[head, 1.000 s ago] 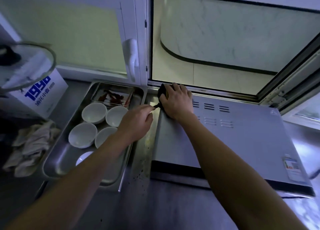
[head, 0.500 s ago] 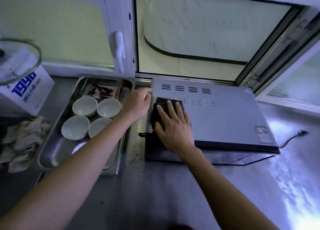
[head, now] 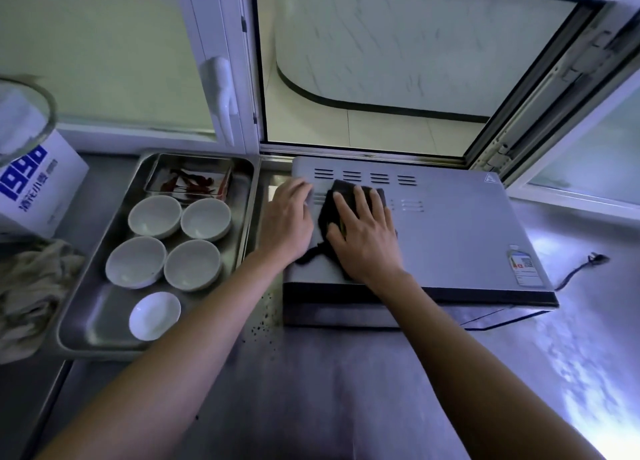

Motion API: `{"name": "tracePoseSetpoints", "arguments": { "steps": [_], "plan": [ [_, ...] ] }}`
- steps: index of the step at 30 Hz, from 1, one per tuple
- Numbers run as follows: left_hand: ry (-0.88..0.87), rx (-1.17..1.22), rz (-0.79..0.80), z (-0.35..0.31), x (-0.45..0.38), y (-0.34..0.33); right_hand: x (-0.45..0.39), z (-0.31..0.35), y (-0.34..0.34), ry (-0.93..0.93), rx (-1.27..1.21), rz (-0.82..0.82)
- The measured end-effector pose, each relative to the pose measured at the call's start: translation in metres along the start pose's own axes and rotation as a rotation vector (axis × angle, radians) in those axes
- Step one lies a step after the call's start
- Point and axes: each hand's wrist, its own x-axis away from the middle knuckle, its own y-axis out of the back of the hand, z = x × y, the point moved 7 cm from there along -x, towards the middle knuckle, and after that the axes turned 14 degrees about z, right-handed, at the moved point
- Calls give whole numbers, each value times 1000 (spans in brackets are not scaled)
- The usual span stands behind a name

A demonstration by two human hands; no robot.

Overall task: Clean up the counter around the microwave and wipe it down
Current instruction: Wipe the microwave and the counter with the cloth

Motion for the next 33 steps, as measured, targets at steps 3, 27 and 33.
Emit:
{"name": "tracePoseSetpoints", "arguments": {
  "steps": [3,27,33],
  "plan": [
    [43,30,7,4,-2,-2,-37,0,9,-1,-6,-9],
    [-1,-159,76,-15,-9,8,60,-8,-13,47,20,-32],
    [-59,-260,156,-48,-17,-8,88,-37,-11,-78,13,-54]
  ]
}}
